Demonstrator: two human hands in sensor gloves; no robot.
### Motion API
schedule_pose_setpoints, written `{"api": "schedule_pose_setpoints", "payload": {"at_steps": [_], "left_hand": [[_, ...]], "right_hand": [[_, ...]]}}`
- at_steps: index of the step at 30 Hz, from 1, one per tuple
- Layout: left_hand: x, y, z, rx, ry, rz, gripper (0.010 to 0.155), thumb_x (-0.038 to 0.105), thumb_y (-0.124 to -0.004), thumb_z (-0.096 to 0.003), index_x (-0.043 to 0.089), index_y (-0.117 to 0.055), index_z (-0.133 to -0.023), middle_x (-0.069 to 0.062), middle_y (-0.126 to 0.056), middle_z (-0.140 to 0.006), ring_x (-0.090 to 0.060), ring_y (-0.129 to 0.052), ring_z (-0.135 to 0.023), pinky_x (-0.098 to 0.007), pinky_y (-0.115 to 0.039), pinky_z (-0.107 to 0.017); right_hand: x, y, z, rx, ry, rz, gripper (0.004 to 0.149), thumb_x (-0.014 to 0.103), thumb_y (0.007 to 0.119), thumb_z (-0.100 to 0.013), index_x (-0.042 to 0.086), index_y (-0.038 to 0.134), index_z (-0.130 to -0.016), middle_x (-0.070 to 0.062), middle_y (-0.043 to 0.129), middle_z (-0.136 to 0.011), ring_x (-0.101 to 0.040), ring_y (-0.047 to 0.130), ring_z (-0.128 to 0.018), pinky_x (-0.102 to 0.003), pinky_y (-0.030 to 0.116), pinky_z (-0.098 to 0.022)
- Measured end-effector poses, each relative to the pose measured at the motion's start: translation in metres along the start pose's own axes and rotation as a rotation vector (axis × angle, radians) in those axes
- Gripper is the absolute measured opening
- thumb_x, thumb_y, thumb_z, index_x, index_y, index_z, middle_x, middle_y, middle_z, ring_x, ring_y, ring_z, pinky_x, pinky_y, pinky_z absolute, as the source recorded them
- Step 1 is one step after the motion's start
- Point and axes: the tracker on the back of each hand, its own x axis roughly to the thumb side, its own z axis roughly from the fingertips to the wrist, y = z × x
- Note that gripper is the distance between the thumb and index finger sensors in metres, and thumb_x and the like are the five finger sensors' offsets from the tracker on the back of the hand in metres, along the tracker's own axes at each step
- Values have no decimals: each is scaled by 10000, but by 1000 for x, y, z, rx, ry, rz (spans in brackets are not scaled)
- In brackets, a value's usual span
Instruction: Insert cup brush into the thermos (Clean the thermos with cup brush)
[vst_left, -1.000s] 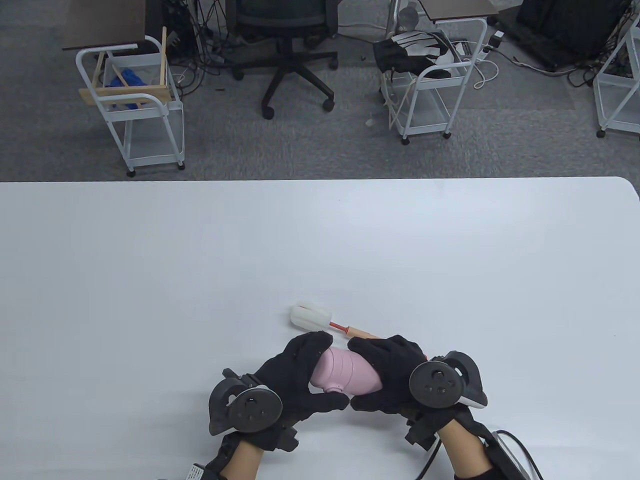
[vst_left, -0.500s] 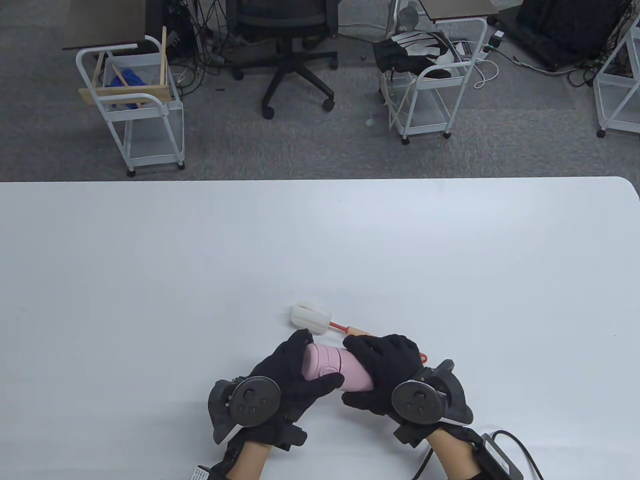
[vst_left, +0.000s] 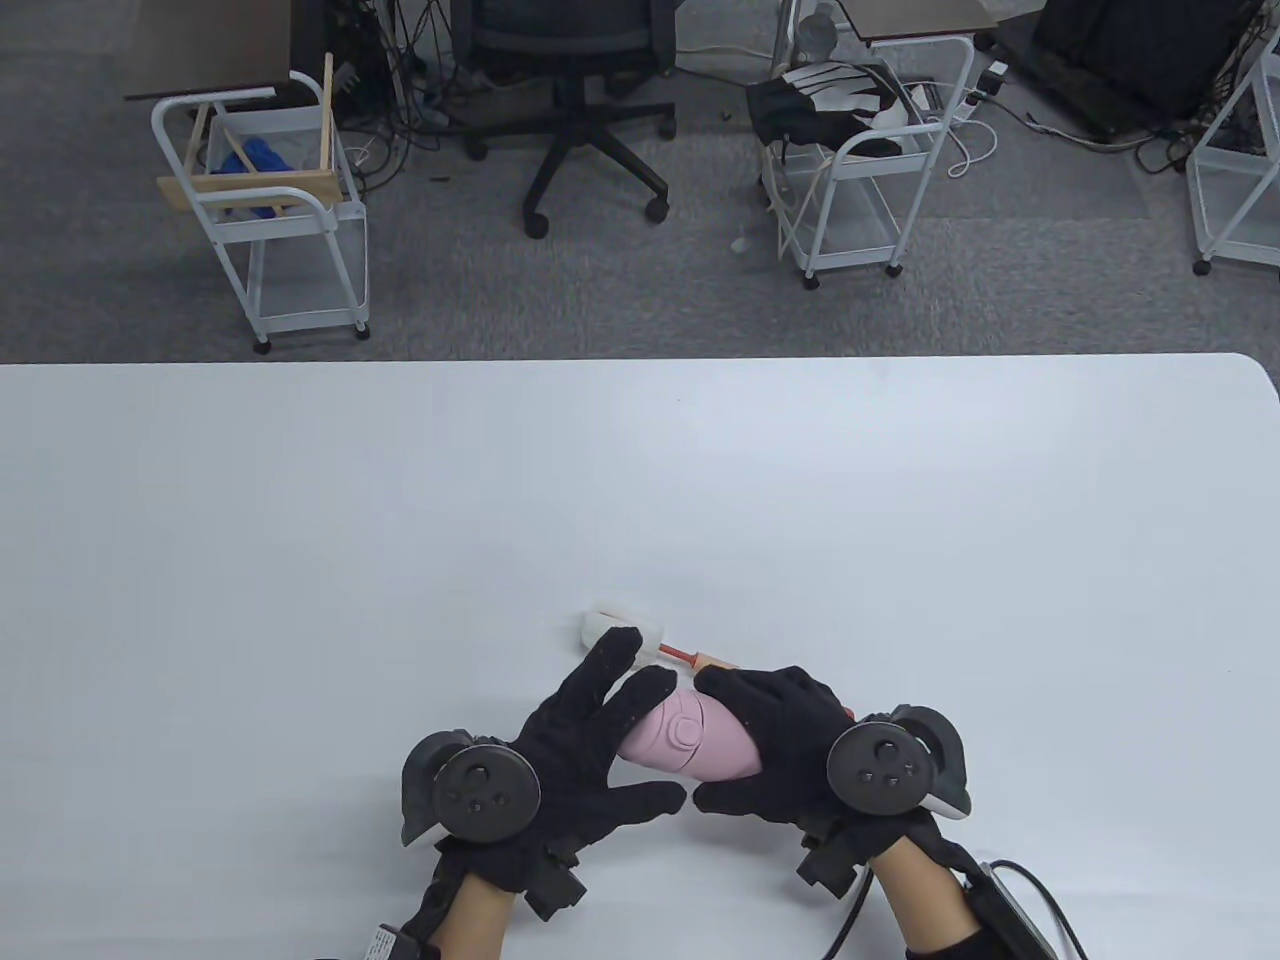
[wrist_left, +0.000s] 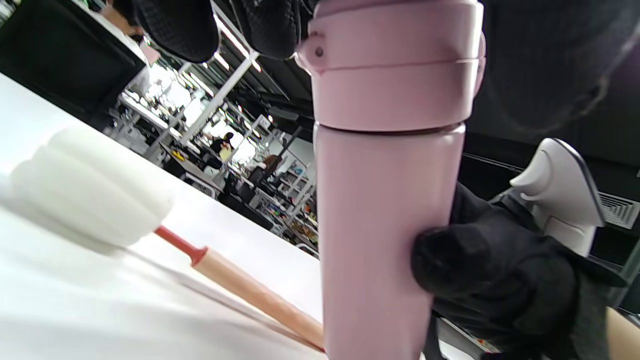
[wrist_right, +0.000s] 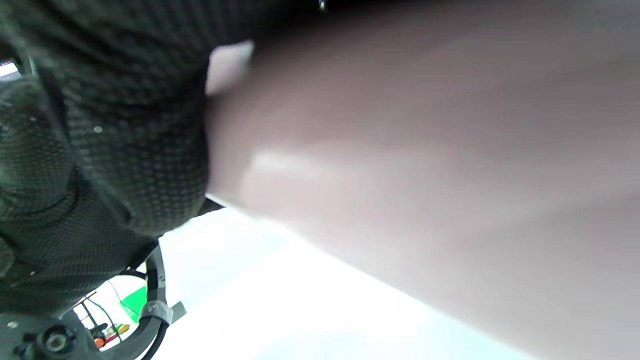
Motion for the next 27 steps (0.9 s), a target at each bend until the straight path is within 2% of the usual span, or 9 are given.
{"api": "schedule_pose_setpoints", "payload": {"at_steps": [3,4,8,13,20,21,22,27], "left_hand": [[-2,1,0,-13,24,-1,744,505,-859,-626,528,-327,-1146,-19,-369,-1304,-355,-553,-1200,-605,-582,-781],[-3,0,0,2,35,0,741,499,-863,-622,522,-342,-1148,-75,-390,-1300,-363,-577,-1188,-594,-599,-773],[-4,-4,-1,21,59,30,728,486,-857,-620,472,-373,-1164,-79,-499,-1253,-314,-712,-1110,-551,-648,-745],[-6,-5,1,86,172,2,783,584,-841,-588,362,-397,-1194,-111,-590,-1182,-300,-857,-927,-498,-727,-669],[-11,-7,7,217,321,32,818,748,-759,-554,307,-493,-1190,-99,-753,-1040,-146,-996,-677,-394,-825,-534],[-12,-7,8,224,344,40,816,754,-754,-553,301,-510,-1187,-103,-772,-1023,-153,-1007,-652,-386,-836,-516],[-12,-7,9,226,365,48,812,755,-752,-555,296,-522,-1185,-106,-782,-1014,-79,-1018,-646,-380,-841,-506],[-12,-6,12,247,444,88,786,757,-743,-570,292,-564,-1178,-124,-815,-981,-70,-1045,-595,-355,-866,-470]], "right_hand": [[2,2,0,-5,0,20,841,578,935,-412,173,596,-1066,-178,675,-1053,-411,746,-864,-688,647,-638],[2,2,0,-13,7,29,842,579,933,-414,168,597,-1067,-181,674,-1052,-412,746,-862,-687,647,-638],[3,4,0,-17,18,70,833,568,935,-417,173,595,-1067,-180,664,-1057,-420,731,-867,-691,634,-642],[11,10,1,-54,16,169,853,562,935,-416,161,573,-1076,-168,638,-1071,-424,707,-882,-692,622,-647],[26,14,2,-128,-12,306,892,560,940,-400,137,553,-1084,-155,613,-1079,-429,685,-888,-696,607,-651],[27,15,2,-134,-14,324,894,562,940,-399,137,553,-1084,-153,611,-1080,-429,683,-889,-695,607,-651],[28,15,2,-139,-17,338,895,564,940,-399,139,552,-1085,-150,612,-1080,-428,683,-889,-695,607,-651],[36,19,2,-184,-27,421,904,568,947,-386,147,552,-1083,-138,610,-1080,-424,684,-890,-689,612,-650]]}}
